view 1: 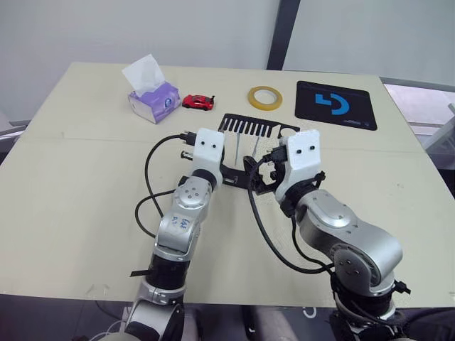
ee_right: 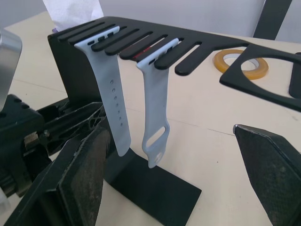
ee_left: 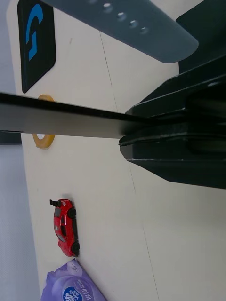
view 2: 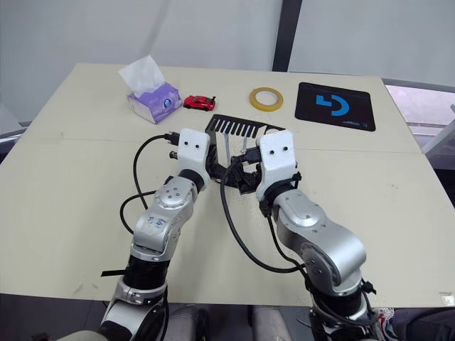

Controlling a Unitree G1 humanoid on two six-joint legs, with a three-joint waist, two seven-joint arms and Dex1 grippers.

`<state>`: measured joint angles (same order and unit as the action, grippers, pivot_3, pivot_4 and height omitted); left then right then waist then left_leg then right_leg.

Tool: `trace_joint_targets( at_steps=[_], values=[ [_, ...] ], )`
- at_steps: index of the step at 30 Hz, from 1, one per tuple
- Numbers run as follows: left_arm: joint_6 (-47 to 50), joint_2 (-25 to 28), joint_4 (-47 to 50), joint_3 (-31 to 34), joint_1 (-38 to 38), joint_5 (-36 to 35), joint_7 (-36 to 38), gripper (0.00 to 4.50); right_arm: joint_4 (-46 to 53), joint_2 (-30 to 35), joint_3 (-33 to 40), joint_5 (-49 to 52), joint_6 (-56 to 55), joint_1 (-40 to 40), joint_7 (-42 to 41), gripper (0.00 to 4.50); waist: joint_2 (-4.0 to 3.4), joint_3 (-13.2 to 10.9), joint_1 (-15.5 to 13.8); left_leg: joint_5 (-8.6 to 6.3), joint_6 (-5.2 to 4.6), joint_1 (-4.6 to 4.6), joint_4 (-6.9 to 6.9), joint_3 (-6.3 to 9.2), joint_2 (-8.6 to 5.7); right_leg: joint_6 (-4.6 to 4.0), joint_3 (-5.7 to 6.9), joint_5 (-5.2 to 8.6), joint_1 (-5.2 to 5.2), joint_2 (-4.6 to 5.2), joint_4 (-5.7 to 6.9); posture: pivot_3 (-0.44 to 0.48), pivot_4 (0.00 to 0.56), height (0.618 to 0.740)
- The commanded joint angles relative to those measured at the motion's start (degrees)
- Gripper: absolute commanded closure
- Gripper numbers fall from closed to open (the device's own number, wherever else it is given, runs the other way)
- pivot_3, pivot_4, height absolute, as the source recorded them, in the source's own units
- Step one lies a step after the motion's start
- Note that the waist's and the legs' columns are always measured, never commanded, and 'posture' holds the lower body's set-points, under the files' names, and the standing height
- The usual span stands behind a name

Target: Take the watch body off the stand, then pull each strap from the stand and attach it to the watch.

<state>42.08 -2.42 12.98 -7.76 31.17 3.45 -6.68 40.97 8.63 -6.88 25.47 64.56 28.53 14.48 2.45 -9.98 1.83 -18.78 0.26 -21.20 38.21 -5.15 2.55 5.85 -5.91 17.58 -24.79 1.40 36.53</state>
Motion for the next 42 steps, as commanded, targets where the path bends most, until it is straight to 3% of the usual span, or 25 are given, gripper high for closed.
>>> trace_joint_targets(
  at_steps=[1,3,5,26,42],
  values=[
    [-0.7,-0.9,0.6,0.2,0.3,1.1,-0.9,4.5,-0.4,-1.7,-0.8,-3.0,-1.8,1.1,0.2,0.26,0.0,0.0,0.0,0.0,0.01,-0.01,0.0,-0.01,0.0,0.0,0.01,0.0,-0.01,0.0,0.0,0.0,0.15,0.738],
    [-0.7,-0.9,0.7,0.2,0.3,1.1,-0.9,4.5,-1.3,-2.9,-1.2,-4.5,-2.5,1.3,0.2,0.83,0.0,0.0,0.0,0.0,0.0,-0.02,-0.01,-0.01,0.0,0.0,0.06,0.0,-0.02,0.0,0.0,0.0,0.15,0.738],
    [-0.7,-1.0,0.8,0.1,0.2,1.1,-0.9,4.5,-2.1,-3.6,-1.6,-6.0,-3.2,1.5,0.0,1.69,0.0,0.0,0.0,0.0,0.0,-0.01,-0.01,-0.01,0.0,0.0,0.1,0.0,-0.02,0.0,0.01,0.0,0.15,0.738],
    [-2.0,-1.5,-1.3,0.4,2.0,1.1,-0.9,4.5,-10.2,-10.3,-5.3,-19.0,-13.5,0.9,-0.4,1.69,-0.01,0.0,0.1,0.02,0.03,-0.05,-0.02,0.01,-0.02,0.0,0.51,0.0,-0.09,0.06,0.08,0.0,0.15,0.738],
    [-2.6,-1.8,-2.0,0.9,2.5,1.0,-0.9,4.5,-13.7,-13.3,-5.1,-22.9,-17.6,-0.2,-2.3,1.69,-0.01,0.0,0.2,0.02,0.04,-0.05,-0.02,0.01,-0.03,0.0,0.51,0.0,-0.11,0.06,0.11,0.0,0.15,0.738]
  ],
)
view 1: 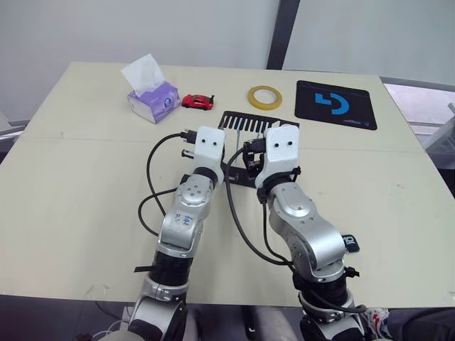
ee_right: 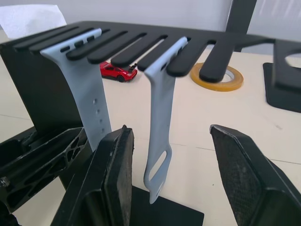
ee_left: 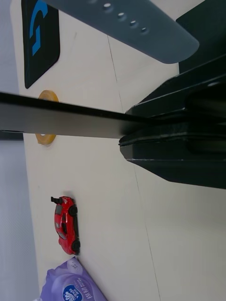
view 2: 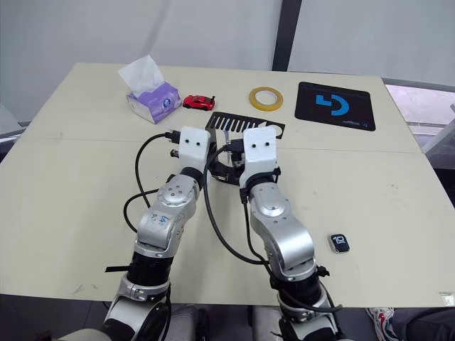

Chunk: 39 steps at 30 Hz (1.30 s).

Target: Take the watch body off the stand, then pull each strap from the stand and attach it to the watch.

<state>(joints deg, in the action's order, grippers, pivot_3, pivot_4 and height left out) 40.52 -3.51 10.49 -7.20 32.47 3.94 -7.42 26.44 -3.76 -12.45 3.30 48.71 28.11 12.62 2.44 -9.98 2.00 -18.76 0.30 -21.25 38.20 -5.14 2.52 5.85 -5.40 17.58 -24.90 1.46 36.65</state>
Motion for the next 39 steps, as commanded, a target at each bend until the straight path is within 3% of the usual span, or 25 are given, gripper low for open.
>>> trace_joint_targets(
  at_steps=[1,6,7,8,12,21,39],
  values=[
    [-1.0,-0.7,0.6,0.3,1.1,0.6,-0.2,4.5,0.8,-1.0,0.5,-0.9,-1.7,0.2,-0.6,1.69,0.0,0.0,0.0,0.0,0.0,0.0,0.0,0.0,0.0,0.0,0.0,0.0,0.0,0.0,0.01,0.0,0.15,0.738],
    [-0.9,-0.8,0.7,0.3,1.1,0.6,-0.2,4.5,0.4,-1.5,0.8,-1.6,-1.9,0.0,-0.9,1.69,0.0,0.0,0.0,0.0,0.0,-0.01,0.0,0.0,0.0,0.0,0.0,0.0,-0.01,0.0,0.02,0.0,0.15,0.738],
    [-0.9,-0.8,0.7,0.3,1.1,0.6,-0.2,4.5,0.4,-1.7,0.9,-1.7,-2.0,-0.1,-0.9,2.23,0.0,0.0,0.0,0.0,0.0,0.0,0.0,0.0,0.0,0.0,0.0,0.0,-0.01,0.0,0.02,0.0,0.15,0.738],
    [-1.0,-0.8,0.6,0.3,1.1,0.6,-0.2,4.5,0.2,-1.9,1.0,-1.8,-2.2,-0.2,-0.9,2.48,0.0,0.0,0.0,0.0,0.0,-0.01,0.0,0.0,0.0,0.0,0.0,0.0,-0.02,0.0,0.02,0.0,0.15,0.738],
    [-1.1,-0.9,0.4,0.4,1.3,0.5,-0.2,4.5,-0.2,-2.0,1.2,-2.2,-3.1,-0.2,-1.2,4.47,0.0,0.0,0.0,0.0,0.0,-0.01,0.0,0.0,0.0,0.0,0.0,0.0,-0.03,0.0,0.03,0.0,0.15,0.738],
    [-1.2,-1.0,0.2,0.3,1.2,0.5,-0.1,4.5,1.7,-0.1,-0.8,-4.0,-3.2,-0.8,-3.4,4.47,0.0,0.0,0.0,0.0,0.0,-0.03,0.0,-0.01,-0.01,0.0,0.0,0.0,-0.08,0.0,0.07,0.0,0.15,0.738],
    [-1.6,-1.9,0.1,-0.1,0.4,0.5,-0.3,4.5,15.3,6.3,-6.2,-6.8,0.5,-8.9,-10.7,4.47,0.0,0.0,-0.2,-0.01,-0.02,-0.06,-0.01,0.01,-0.06,0.0,0.0,0.0,-0.11,0.03,0.08,0.0,0.15,0.738]
  ],
)
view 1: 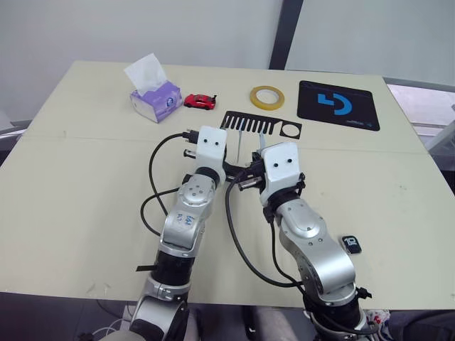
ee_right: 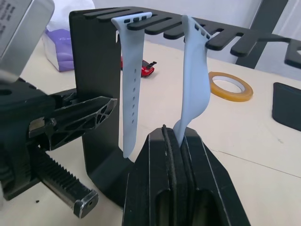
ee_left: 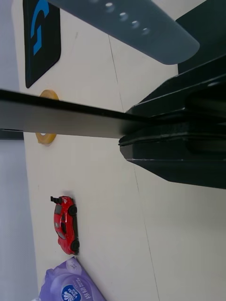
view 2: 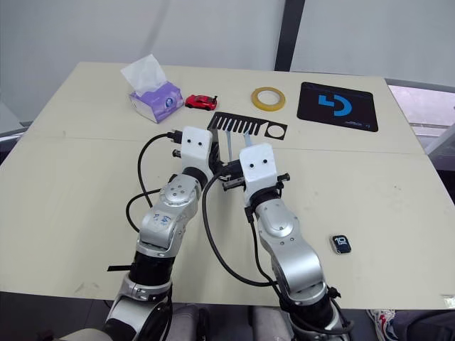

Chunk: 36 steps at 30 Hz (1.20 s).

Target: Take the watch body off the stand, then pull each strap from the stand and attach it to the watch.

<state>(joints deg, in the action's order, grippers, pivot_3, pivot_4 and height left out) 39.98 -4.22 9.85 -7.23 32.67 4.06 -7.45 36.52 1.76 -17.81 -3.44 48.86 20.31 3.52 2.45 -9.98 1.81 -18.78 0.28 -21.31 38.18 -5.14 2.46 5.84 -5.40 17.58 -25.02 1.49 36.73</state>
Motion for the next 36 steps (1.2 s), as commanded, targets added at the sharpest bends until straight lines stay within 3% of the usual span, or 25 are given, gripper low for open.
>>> trace_joint_targets(
  at_steps=[1,12,19,22,25,27,30,36],
  values=[
    [-1.0,-1.2,0.8,0.0,0.2,0.3,-0.3,4.5,6.4,1.2,-0.8,0.3,0.9,-1.8,-2.3,4.47,0.0,0.0,-0.1,0.0,0.0,0.0,0.0,0.0,-0.01,0.0,0.0,0.0,0.0,0.0,0.0,0.0,0.15,0.738],
    [-1.2,-0.8,0.3,0.3,0.3,0.2,0.1,4.5,10.9,3.9,0.7,1.9,1.8,-5.2,-7.2,4.47,0.0,0.0,-0.1,-0.09,-0.16,0.01,0.0,0.01,-0.01,0.0,0.0,0.0,0.0,-0.01,0.02,0.0,0.15,0.738],
    [-0.7,0.0,0.9,0.6,0.0,-0.9,2.5,4.5,13.0,7.0,6.4,7.4,1.6,-6.3,-13.8,4.47,0.0,0.0,-0.1,-0.09,-0.18,0.01,0.01,0.01,-0.03,0.0,0.01,0.0,0.01,-0.01,0.02,0.0,0.15,0.738],
    [0.5,0.3,2.7,1.6,-1.0,-2.7,4.7,3.51,13.3,8.3,8.3,9.5,1.7,-6.3,-16.0,4.5,0.0,0.0,0.0,-0.09,-0.18,0.02,0.0,0.02,-0.02,0.0,0.01,0.0,0.01,-0.02,0.03,0.0,0.15,0.738],
    [2.5,1.5,5.2,2.0,-2.1,-4.0,7.1,1.88,13.2,9.4,10.0,11.5,1.7,-6.3,-17.8,4.5,0.0,0.0,0.0,-0.09,-0.18,0.02,0.0,0.02,-0.02,0.0,0.0,0.0,0.01,-0.02,0.02,0.0,0.15,0.738],
    [4.5,2.9,7.8,2.6,-3.2,-5.0,8.8,1.29,13.0,10.8,11.3,12.8,1.5,-6.1,-19.5,4.5,0.0,0.0,0.1,-0.09,-0.18,0.02,0.01,0.02,-0.02,0.0,0.01,0.0,0.01,-0.02,0.03,0.0,0.15,0.738],
    [7.9,4.8,12.4,4.1,-4.8,-7.4,11.2,0.04,12.9,12.7,13.5,15.3,1.3,-6.1,-21.7,4.5,0.0,0.0,0.1,-0.09,-0.17,0.03,0.0,0.02,-0.01,0.0,-0.01,0.0,0.01,-0.02,0.05,0.0,0.15,0.738],
    [13.4,11.1,22.1,9.9,-8.3,-16.0,19.7,0.04,11.3,18.5,17.9,21.8,-1.0,-7.0,-29.6,4.5,0.0,0.0,0.1,-0.09,-0.17,0.04,0.0,0.03,-0.01,-0.01,0.01,0.0,0.02,-0.01,0.07,0.0,0.15,0.738]
  ],
)
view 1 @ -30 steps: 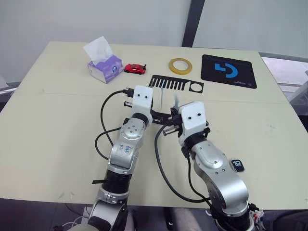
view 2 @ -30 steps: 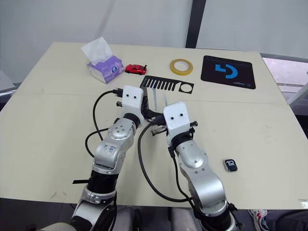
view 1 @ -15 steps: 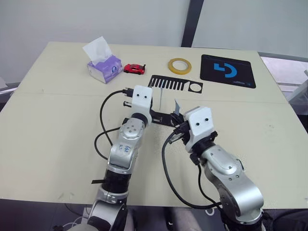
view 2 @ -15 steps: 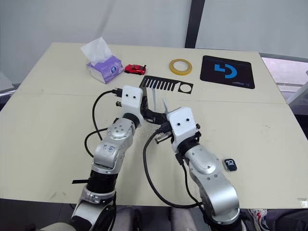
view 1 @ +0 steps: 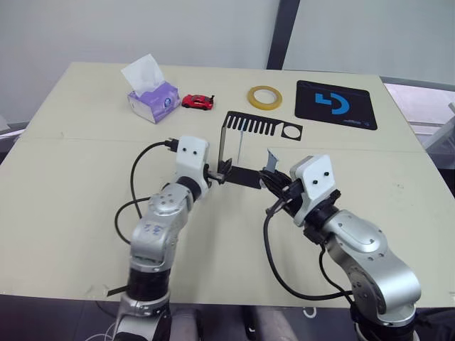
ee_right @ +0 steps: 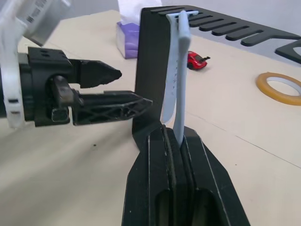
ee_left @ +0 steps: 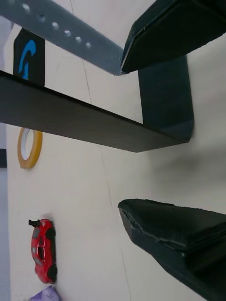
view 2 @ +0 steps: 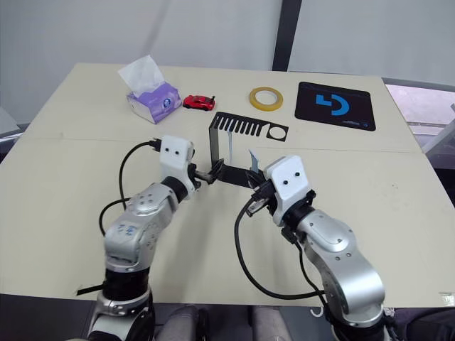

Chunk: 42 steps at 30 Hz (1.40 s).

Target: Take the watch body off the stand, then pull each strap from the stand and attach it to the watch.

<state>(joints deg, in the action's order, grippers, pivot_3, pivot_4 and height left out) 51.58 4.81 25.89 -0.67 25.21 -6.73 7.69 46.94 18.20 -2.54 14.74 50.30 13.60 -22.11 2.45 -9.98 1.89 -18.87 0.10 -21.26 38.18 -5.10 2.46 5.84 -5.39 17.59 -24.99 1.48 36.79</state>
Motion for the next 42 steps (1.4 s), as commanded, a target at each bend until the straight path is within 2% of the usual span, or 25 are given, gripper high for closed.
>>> trace_joint_targets(
  at_steps=[1,5,10,15,17,20,27,30,32,42],
  values=[
    [2.8,4.0,7.6,5.5,-1.7,-9.0,8.4,0.04,0.0,3.1,4.0,5.4,-2.8,0.0,-5.9,4.5,0.0,0.0,0.1,0.0,0.0,0.01,0.0,0.01,0.0,0.0,0.0,0.0,0.01,0.0,0.0,0.0,0.15,0.738],
    [4.5,12.1,9.5,12.9,-5.2,-24.1,23.8,0.04,-4.4,6.4,7.0,10.9,-5.3,1.0,-12.3,4.5,-0.01,0.0,0.4,0.0,0.01,0.06,0.01,0.0,0.03,-0.05,0.03,0.03,0.04,0.0,0.03,0.0,0.15,0.738],
    [10.0,20.9,2.7,16.4,-3.0,-37.1,34.5,0.04,-10.4,9.9,7.6,17.2,-7.3,4.4,-20.5,4.5,-0.06,0.0,0.8,0.01,0.02,0.11,0.04,0.15,0.04,-0.15,0.2,0.08,0.17,-0.01,0.04,0.0,0.15,0.738],
    [14.9,22.2,-2.5,17.6,0.7,-49.3,38.4,0.04,-14.9,10.9,6.3,23.1,-8.4,6.5,-27.5,4.5,-0.07,0.0,0.9,0.0,0.01,0.06,0.04,0.51,0.03,-0.15,0.45,0.08,0.41,0.06,-0.22,0.0,0.15,0.738],
    [15.5,22.3,-4.0,17.1,2.0,-52.0,38.8,0.04,-16.2,10.4,5.7,25.1,-8.3,7.1,-29.0,4.5,-0.07,0.0,0.9,-0.01,0.01,0.04,0.04,0.61,0.04,-0.15,0.45,0.08,0.43,0.1,-0.22,0.0,0.15,0.738],
    [14.4,22.0,-5.1,15.0,3.8,-53.2,38.9,0.04,-17.3,9.7,4.3,26.9,-8.2,8.2,-29.4,4.5,-0.08,-0.1,1.0,0.03,0.08,0.01,0.04,0.72,0.03,-0.16,0.43,0.09,0.43,0.13,-0.18,0.0,0.15,0.738],
    [9.3,19.6,-6.4,9.2,6.0,-51.0,38.4,0.04,-18.5,9.8,2.5,29.7,-7.0,10.6,-29.0,4.5,-0.09,-0.1,1.2,0.13,0.25,0.02,0.04,0.87,0.03,-0.23,0.37,0.13,0.43,0.13,-0.05,0.0,0.15,0.738],
    [7.3,19.1,-7.2,7.3,7.0,-50.1,38.5,0.8,-18.8,10.4,1.5,29.3,-7.3,11.3,-29.6,4.5,-0.09,-0.1,1.1,0.14,0.26,0.02,0.04,0.89,0.02,-0.24,0.37,0.13,0.44,0.13,-0.05,0.0,0.15,0.738],
    [6.8,19.4,-7.5,5.7,8.0,-49.4,38.9,1.64,-18.9,10.6,1.1,29.3,-7.4,11.6,-29.7,4.5,-0.09,-0.1,1.2,0.13,0.25,0.02,0.04,0.89,0.02,-0.24,0.36,0.13,0.44,0.12,-0.06,0.0,0.15,0.738],
    [5.1,18.4,-8.8,3.6,10.2,-48.9,37.7,1.64,-19.2,10.6,0.0,28.6,-8.0,12.4,-29.0,4.5,-0.1,-0.1,1.1,0.13,0.24,0.01,0.04,0.91,0.03,-0.24,0.37,0.13,0.43,0.11,-0.03,0.0,0.15,0.738]
  ],
)
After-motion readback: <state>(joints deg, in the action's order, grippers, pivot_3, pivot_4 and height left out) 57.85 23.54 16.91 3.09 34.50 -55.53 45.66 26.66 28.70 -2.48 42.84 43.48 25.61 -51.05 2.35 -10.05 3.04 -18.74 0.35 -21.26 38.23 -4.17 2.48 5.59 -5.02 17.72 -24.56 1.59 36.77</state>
